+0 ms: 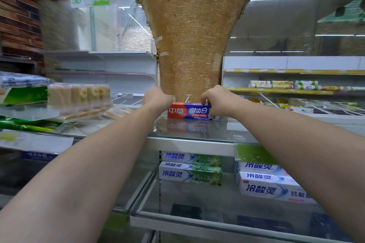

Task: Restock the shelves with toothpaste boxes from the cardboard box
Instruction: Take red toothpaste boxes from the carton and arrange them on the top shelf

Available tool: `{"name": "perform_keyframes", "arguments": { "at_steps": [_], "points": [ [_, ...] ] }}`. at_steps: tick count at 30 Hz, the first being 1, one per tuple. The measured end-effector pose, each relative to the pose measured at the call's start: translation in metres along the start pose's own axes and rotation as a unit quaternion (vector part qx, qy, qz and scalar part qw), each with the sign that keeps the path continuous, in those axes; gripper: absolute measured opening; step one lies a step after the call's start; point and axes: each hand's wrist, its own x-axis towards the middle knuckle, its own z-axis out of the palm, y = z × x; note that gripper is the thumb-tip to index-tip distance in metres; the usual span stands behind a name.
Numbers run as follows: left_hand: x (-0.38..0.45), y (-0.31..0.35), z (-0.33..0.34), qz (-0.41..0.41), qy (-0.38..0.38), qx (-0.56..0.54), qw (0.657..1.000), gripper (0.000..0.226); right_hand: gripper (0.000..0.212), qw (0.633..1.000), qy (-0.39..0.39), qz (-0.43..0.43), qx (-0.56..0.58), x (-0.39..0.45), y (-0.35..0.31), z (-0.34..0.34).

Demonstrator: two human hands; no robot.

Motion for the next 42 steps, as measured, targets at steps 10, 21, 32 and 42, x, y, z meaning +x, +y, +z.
{"name": "perform_keyframes", "arguments": {
  "at_steps": [10,21,32,42],
  "points": [
    [-0.027,0.016,-0.012,0.025,-0.013,0.032,0.999,0.032,0.050,1.000,0.013,0.010,-0.003,-0.026,-0.016,-0.015],
    [-0.108,0.039,-0.051,0.019,0.036,0.091,0.995,0.046,0.047,0.993,0.062,-0.060,0.083,-0.081,-0.052,-0.050],
    [-0.223,0.023,-0.116,-0.009,0.107,0.276,0.955,0.052,0.052,0.959,0.149,-0.186,0.155,-0.131,-0.129,-0.060],
    [-0.304,-0.017,-0.169,-0.109,0.127,0.404,0.899,0.038,0.043,0.919,0.143,-0.277,0.239,-0.172,-0.212,-0.047]
  ]
}}
